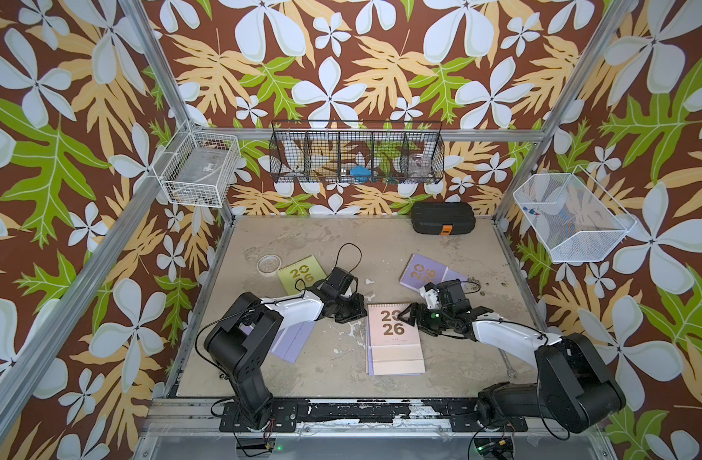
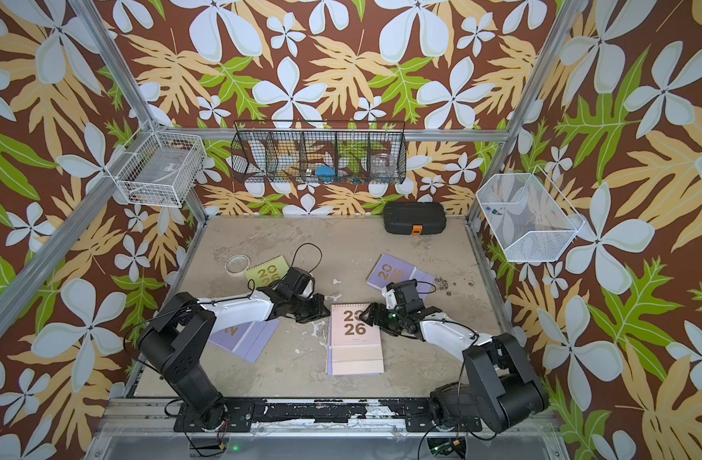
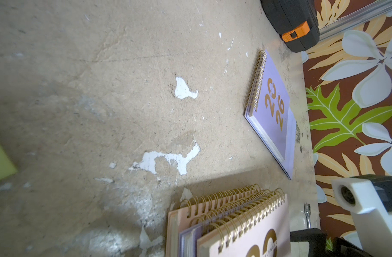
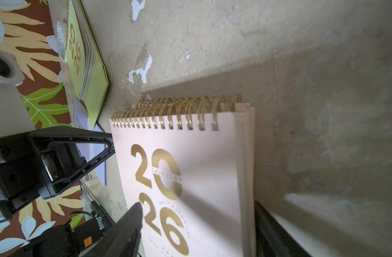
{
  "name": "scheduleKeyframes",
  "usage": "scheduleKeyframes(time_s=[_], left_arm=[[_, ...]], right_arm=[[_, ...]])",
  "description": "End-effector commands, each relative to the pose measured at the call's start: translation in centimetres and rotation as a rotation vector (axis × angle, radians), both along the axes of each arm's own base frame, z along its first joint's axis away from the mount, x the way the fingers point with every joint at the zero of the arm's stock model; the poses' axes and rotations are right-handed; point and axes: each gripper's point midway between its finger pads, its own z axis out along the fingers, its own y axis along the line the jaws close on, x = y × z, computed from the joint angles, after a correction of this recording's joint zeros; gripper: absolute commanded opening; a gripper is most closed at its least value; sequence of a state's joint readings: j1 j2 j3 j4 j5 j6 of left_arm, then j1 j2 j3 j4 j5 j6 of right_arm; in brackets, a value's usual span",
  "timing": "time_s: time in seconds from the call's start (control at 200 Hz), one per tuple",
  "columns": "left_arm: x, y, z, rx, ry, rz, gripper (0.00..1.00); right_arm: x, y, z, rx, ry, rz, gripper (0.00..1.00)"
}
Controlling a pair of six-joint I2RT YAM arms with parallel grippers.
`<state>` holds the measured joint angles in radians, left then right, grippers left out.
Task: Stack the calendars
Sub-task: Adjust the calendars at the calendar.
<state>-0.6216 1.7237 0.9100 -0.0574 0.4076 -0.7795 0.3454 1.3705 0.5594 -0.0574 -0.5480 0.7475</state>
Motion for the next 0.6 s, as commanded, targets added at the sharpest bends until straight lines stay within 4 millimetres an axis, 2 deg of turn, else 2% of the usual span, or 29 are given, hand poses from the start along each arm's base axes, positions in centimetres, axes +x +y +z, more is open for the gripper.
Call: scheduleKeyframes(time_s=[0.0,0.235,0.31,0.596], left_arm=[[0.1,0.2,-0.1,0.013,0.001,0.002,0.00],[0.1,0.3,-0.2,0.016,0.004,0.002,0.00],[0.1,0.6,-0.5,0.044,0.009,-0.001,0.00],[-0.7,2.2,-1.9,0.147,0.038,-0.013,0.00]], right_arm=[[0.3,0.0,0.3,-0.002,-0.002,-0.011,0.76],[0.0,0.1,0.2,-0.001,0.013,-0.022,0.77],[0.0,-1.2,0.0,-0.082,0.022,-0.059,0.77],[0.2,-5.6,1.4,-0.354,-0.022,-0.102,0.76]])
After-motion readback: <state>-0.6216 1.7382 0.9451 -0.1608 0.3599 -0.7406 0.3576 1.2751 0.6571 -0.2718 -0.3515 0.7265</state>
